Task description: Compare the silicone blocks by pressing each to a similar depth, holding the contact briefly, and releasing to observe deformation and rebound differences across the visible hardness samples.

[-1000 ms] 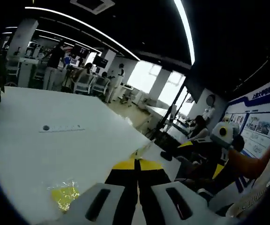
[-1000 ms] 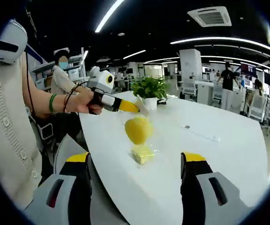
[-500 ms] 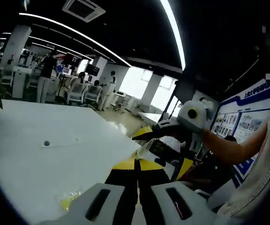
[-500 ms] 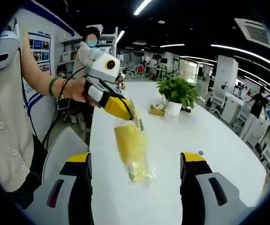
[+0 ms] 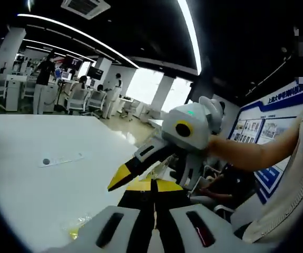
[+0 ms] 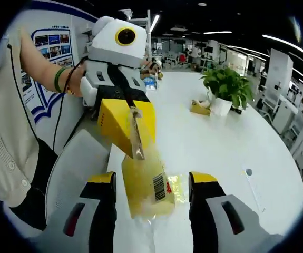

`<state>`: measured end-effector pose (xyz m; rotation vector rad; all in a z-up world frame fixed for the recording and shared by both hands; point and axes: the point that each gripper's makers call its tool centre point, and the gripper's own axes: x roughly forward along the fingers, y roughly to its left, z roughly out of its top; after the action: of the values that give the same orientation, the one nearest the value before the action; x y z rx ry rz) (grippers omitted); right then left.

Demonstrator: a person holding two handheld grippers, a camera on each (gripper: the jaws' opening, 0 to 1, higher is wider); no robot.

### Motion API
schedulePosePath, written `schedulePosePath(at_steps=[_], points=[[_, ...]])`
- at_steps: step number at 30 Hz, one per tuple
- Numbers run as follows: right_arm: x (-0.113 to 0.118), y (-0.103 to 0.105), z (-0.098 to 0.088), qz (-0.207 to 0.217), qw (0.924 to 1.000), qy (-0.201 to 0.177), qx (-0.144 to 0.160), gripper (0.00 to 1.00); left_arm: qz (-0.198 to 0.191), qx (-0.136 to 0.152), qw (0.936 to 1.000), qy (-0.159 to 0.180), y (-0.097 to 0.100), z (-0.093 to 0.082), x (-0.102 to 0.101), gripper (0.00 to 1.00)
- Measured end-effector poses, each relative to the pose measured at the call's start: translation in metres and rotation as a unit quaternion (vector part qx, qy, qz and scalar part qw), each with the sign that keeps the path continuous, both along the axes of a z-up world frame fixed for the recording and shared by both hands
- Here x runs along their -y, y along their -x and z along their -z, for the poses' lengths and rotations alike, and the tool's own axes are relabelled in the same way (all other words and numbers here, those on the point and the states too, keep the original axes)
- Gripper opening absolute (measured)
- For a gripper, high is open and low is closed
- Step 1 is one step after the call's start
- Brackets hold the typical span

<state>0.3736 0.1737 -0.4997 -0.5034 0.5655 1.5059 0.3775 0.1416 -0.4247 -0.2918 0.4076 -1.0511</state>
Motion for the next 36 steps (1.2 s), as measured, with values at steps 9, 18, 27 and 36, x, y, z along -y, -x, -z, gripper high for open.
schedulePosePath(at_steps=[9,18,27,36], points=[[-0.002,0.01,0.005,-0.019,0.9998,0.008,0.005,0.27,0.012,-0.002,0.9999,0.001,0.005,0.002,0.001,0.0],[-0.003,0.016,0.016,0.007,0.9992,0.021,0.033,0.18,0.02,-0.001,0.9998,-0.007,0.017,0.013,-0.002,0.0],[-0.002,0.021,0.023,0.016,0.9993,0.027,0.022,0.1,0.027,-0.002,0.9995,-0.016,0.021,0.018,-0.003,0.0],[-0.003,0.019,0.024,0.011,0.9995,0.021,0.023,0.1,0.026,-0.001,0.9994,-0.021,0.02,0.02,-0.003,0.0]])
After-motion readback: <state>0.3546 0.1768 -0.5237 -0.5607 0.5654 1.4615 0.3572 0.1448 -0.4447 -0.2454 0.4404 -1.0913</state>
